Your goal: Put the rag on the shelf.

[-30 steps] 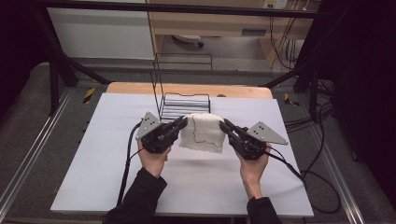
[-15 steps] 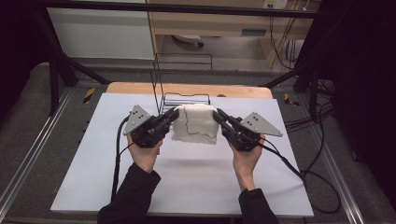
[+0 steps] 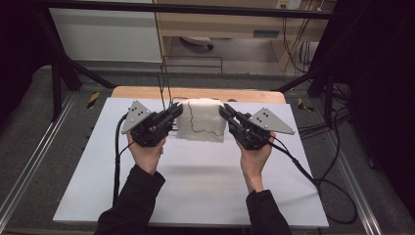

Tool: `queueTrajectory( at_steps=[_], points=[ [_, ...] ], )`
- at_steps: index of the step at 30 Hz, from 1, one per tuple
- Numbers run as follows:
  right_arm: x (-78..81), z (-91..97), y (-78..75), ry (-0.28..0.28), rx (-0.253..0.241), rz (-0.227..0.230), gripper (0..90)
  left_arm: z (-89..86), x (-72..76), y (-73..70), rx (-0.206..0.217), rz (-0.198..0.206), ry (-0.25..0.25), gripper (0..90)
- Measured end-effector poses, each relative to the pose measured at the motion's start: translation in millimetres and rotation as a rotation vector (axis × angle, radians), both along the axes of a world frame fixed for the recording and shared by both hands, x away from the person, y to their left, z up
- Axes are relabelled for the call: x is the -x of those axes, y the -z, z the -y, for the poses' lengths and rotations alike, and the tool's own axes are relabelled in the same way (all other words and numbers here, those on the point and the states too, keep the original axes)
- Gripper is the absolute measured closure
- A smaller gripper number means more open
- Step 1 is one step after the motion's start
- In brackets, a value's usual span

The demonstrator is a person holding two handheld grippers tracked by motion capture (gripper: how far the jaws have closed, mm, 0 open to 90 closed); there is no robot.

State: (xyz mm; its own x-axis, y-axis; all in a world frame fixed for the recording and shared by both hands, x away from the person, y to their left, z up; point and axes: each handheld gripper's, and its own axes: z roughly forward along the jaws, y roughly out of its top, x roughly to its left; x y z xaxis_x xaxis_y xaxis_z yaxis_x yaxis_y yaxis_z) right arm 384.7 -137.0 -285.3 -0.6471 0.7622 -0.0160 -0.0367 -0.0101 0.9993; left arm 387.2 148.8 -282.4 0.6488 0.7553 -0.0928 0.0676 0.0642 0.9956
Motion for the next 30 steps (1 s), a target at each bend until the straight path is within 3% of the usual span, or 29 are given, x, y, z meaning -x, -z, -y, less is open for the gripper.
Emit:
queueTrajectory(
  at_steps=[19, 30],
  points=[
    [-15.2, -11.6, -34.3, 0.017, -0.003, 0.053, 82.6, -6.3, -12.8, -36.0, -0.003, 0.053, -0.038, 84.1],
    [-25.6, -17.9, -50.7, 0.032, -0.013, 0.083, 82.6, -8.0, -24.3, -49.6, 0.021, 0.079, -0.053, 84.1]
  ],
)
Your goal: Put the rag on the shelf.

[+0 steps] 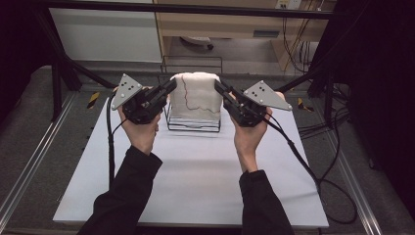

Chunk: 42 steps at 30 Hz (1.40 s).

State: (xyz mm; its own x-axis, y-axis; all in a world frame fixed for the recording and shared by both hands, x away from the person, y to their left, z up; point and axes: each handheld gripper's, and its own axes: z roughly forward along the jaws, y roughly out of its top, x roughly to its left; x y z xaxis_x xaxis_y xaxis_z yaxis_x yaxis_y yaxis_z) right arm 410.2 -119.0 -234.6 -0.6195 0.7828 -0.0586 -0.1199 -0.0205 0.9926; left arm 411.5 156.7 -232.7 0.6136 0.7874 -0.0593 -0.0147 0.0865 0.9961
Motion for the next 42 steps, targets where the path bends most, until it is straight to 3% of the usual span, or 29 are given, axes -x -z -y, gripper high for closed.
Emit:
queueTrajectory(
  at_steps=[10, 22, 42],
  points=[
    [-9.5, -6.1, -19.5, 0.007, -0.001, 0.024, 82.6, -3.9, -8.2, -18.5, 0.011, 0.022, -0.012, 84.0],
    [-21.3, -11.5, -31.5, 0.012, -0.015, 0.033, 82.6, -7.1, -14.8, -32.4, 0.003, 0.043, -0.032, 84.0],
    [-50.6, -22.1, -53.7, 0.034, -0.003, 0.041, 82.5, -12.4, -46.3, -57.1, -0.009, 0.043, -0.058, 84.0]
  ],
)
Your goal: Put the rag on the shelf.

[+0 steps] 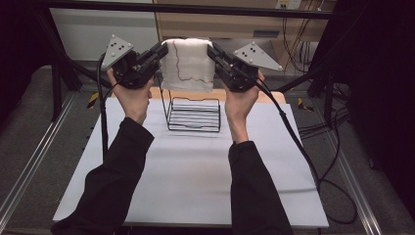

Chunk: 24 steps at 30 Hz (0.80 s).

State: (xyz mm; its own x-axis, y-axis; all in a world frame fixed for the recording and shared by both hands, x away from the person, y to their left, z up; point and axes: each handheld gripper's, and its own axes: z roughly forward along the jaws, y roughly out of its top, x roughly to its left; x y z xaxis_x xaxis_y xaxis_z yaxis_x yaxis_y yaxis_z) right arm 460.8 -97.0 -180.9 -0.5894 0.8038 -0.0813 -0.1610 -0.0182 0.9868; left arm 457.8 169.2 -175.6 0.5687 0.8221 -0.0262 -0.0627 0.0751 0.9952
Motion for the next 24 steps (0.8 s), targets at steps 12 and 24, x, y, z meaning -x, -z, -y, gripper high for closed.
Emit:
queueTrajectory(
  at_steps=[12, 24],
  points=[
    [-20.3, -2.4, -10.1, 0.004, -0.007, -0.005, 82.4, -0.3, -18.7, -13.1, -0.008, 0.002, -0.013, 84.0],
    [-39.5, -2.7, -15.2, 0.024, -0.002, -0.009, 82.4, 2.7, -38.9, -14.8, -0.013, -0.007, -0.022, 84.0]
  ],
)
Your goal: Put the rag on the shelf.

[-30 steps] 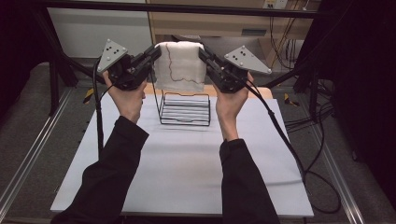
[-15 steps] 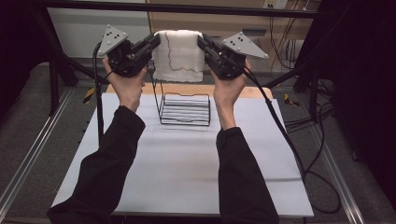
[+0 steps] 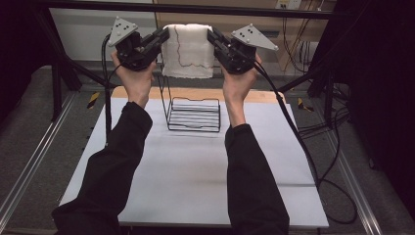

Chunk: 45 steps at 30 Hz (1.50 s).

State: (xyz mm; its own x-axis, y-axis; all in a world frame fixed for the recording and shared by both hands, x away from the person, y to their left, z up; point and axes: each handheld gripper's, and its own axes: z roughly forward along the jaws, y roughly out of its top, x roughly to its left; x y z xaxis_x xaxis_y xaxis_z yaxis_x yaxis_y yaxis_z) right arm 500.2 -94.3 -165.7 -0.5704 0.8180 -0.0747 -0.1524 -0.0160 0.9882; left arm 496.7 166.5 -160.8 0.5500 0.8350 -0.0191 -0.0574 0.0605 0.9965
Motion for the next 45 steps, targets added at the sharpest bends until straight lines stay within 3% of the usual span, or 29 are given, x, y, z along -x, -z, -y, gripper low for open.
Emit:
queueTrajectory(
  at_steps=[25, 33, 41, 45],
  points=[
    [-34.9, -3.6, 10.5, 0.025, 0.024, -0.064, 82.3, 2.5, -33.9, 13.6, -0.018, -0.072, -0.026, 84.0],
    [-37.1, -0.9, 20.0, 0.024, 0.026, -0.085, 82.2, 3.7, -33.6, 23.5, -0.048, -0.082, -0.017, 84.0],
    [-33.5, -3.7, 24.0, 0.020, 0.066, -0.093, 82.1, -0.9, -29.9, 29.6, -0.056, -0.089, -0.010, 84.0],
    [-32.7, -2.4, 28.9, 0.011, 0.055, -0.100, 82.1, -2.6, -27.1, 33.3, -0.063, -0.089, 0.005, 84.0]
  ],
)
